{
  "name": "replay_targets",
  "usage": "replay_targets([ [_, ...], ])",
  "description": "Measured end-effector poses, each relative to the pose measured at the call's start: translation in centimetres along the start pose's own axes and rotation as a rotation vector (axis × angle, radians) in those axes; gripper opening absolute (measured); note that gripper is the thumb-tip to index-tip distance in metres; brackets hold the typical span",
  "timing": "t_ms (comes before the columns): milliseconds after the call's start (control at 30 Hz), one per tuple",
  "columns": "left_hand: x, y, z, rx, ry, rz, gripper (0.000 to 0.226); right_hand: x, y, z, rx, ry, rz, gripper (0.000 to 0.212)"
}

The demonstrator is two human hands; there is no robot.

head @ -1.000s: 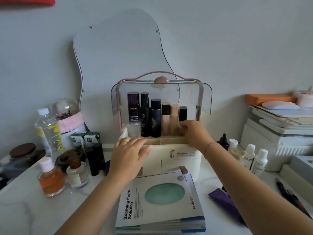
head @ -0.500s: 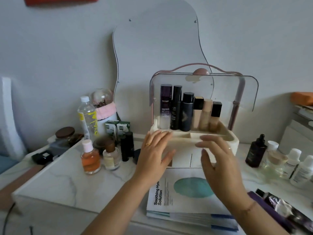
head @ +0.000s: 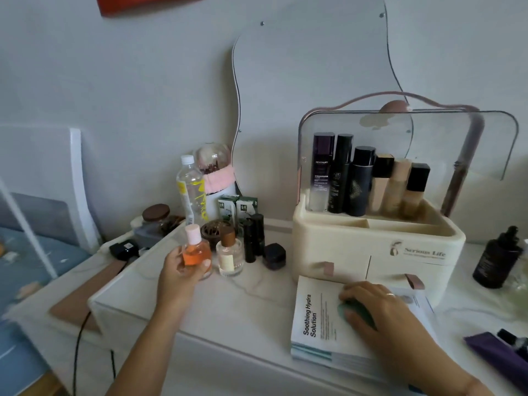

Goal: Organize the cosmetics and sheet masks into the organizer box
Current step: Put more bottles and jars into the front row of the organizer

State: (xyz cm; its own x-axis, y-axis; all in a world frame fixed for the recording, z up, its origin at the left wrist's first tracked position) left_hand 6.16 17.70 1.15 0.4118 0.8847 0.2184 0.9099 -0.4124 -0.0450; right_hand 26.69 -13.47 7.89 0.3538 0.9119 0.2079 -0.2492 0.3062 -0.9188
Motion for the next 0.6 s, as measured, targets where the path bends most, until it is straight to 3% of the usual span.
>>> replay_targets([
  [133,0.9,-0.5,1.1,0.11,-0.027,0.064,0.037,0.0,0.0,-0.3,0.006,0.026,0.006,0.015],
  [300,1.0,-0.9,1.4,0.189,-0.067,0.055,0.043,0.1,0.5,-0.6,0.032,0.035,0.037,0.015],
  [467,-1.1,-2.1,-0.2,0.201,-0.012,-0.124,0.031,0.3,0.5,-0.9,0.075,0.054,0.08,0.02],
  [600,-4.1,-1.9,-5.3,0.15,0.16,-0.267,0.041,0.3,-0.7,-0.1,0.157,0.058,0.061,0.027],
])
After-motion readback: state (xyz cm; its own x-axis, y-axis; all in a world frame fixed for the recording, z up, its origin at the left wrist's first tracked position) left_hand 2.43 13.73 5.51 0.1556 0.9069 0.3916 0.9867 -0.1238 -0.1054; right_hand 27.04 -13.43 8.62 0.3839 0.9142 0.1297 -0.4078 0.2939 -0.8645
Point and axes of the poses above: each hand's wrist, its own x-axis towards the middle knuckle, its own y-axis out of the palm, z = x × y, the point moved 10 cm from there along x, towards the middle knuckle, and after that the axes turned 9 degrees about z, right-handed, at the moved point
